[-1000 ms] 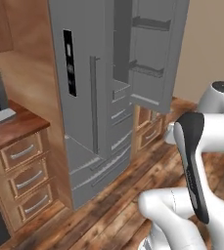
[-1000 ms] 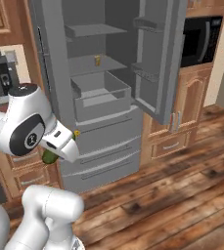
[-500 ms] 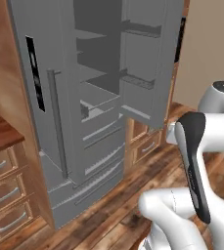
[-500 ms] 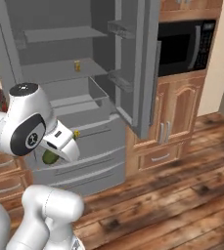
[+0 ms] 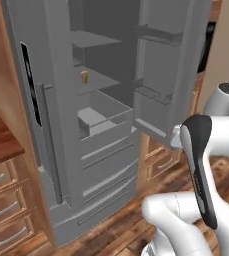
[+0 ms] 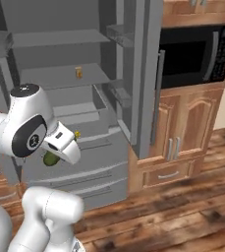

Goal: Place the lemon and cucumber inside the fridge drawer. Close the drawer after placing the vegetables.

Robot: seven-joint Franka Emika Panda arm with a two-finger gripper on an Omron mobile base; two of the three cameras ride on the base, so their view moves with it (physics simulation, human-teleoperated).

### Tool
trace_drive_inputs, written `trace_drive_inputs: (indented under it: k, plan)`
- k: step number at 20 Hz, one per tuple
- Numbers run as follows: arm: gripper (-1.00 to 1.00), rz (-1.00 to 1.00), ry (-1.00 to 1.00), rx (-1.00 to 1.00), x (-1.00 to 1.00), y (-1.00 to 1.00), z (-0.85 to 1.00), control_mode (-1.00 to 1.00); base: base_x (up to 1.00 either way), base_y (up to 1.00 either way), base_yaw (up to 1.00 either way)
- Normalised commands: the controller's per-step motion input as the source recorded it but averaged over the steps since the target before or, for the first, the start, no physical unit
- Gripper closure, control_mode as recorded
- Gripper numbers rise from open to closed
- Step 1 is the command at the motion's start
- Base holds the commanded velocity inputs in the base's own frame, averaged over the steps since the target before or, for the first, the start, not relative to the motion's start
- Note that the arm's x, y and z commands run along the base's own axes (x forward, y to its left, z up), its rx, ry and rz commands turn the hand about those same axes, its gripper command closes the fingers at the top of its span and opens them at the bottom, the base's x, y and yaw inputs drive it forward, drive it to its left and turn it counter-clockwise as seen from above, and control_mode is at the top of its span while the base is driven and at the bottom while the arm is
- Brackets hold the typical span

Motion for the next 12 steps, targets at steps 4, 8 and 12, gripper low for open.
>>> trace_drive_inputs:
  k: [4, 8, 12]
  plan:
    - [1.0, 0.0, 0.0, 0.0, 0.0, 0.0, 0.0, 1.0, 0.68, 0.0, 0.35]
    - [1.0, 0.0, 0.0, 0.0, 0.0, 0.0, 0.0, 1.0, 0.67, -0.26, 0.35]
    - [1.0, 0.0, 0.0, 0.0, 0.0, 0.0, 0.0, 1.0, 0.63, -0.52, 0.32]
